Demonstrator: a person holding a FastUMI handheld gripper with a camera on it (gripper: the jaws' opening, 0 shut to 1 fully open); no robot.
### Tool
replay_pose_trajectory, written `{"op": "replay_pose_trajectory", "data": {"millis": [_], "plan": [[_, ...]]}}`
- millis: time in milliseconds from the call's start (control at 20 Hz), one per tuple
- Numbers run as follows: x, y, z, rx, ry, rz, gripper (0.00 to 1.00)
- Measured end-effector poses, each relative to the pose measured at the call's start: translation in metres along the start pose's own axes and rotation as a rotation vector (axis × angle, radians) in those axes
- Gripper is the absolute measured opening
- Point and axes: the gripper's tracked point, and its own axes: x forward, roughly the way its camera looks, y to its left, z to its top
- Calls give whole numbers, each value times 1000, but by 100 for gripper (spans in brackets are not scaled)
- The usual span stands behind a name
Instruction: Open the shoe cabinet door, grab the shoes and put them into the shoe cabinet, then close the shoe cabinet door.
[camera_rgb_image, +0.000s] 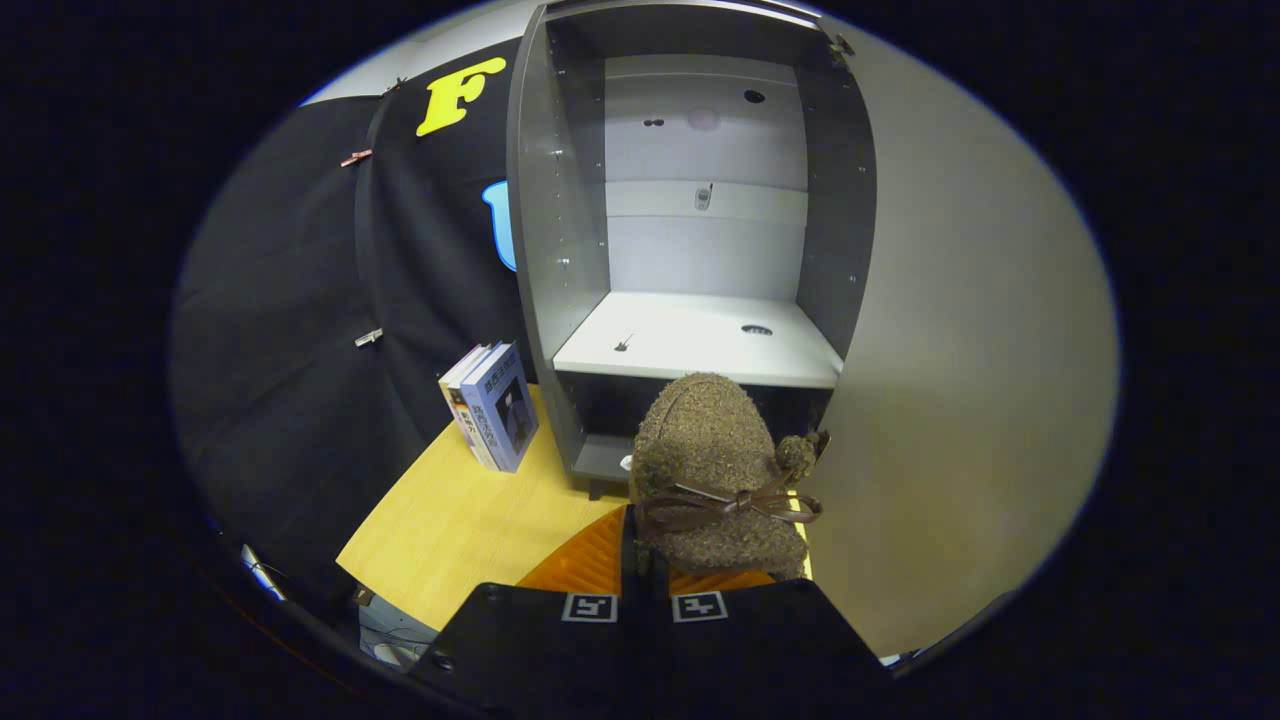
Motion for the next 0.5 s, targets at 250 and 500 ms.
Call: {"op": "replay_pose_trajectory", "data": {"millis": [250, 500], "plan": [[43, -9, 68, 12, -46, -57, 5], [113, -15, 142, 23, -74, -99, 5]]}}
